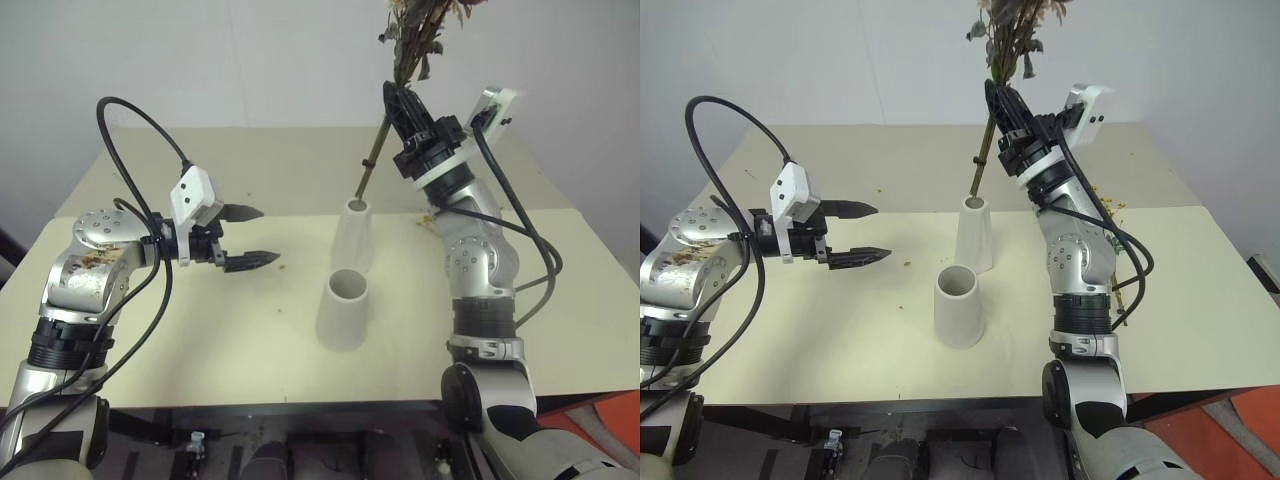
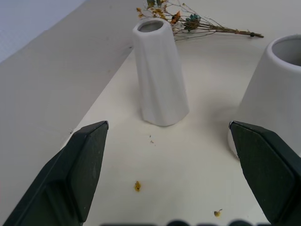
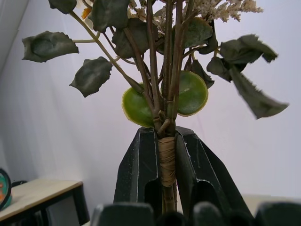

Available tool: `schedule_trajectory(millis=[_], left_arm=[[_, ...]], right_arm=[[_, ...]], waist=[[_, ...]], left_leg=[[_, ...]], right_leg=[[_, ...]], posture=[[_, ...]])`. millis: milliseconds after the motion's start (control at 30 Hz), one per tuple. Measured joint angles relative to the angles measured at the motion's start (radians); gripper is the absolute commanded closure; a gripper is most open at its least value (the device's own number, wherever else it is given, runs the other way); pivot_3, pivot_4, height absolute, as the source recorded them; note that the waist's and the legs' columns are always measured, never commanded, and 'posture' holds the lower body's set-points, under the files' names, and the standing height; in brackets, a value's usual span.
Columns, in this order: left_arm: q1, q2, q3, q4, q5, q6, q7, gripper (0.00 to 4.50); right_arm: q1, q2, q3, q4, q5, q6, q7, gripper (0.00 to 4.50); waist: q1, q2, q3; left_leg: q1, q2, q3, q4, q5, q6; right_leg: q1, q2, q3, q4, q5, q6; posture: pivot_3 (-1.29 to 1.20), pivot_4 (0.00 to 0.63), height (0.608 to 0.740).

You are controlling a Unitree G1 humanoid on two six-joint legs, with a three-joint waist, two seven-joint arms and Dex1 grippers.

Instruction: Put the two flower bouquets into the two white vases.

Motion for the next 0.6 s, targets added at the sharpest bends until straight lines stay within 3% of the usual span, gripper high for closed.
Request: schedule_trajectory(millis=[600], left_arm=[[0.023,-0.002,0.000,-0.018,0.001,0.003,0.021,0.00]], right_arm=[[0.000,0.008,0.016,0.077,-0.042,-0.052,0.005,4.27]], waist=[[0.000,0.000,0.000]], left_leg=[[0.000,0.000,0.000,0.000,0.000,0.000]], right_leg=[[0.000,0.000,0.000,0.000,0.000,0.000]], posture=[[0.00,0.150,0.740]])
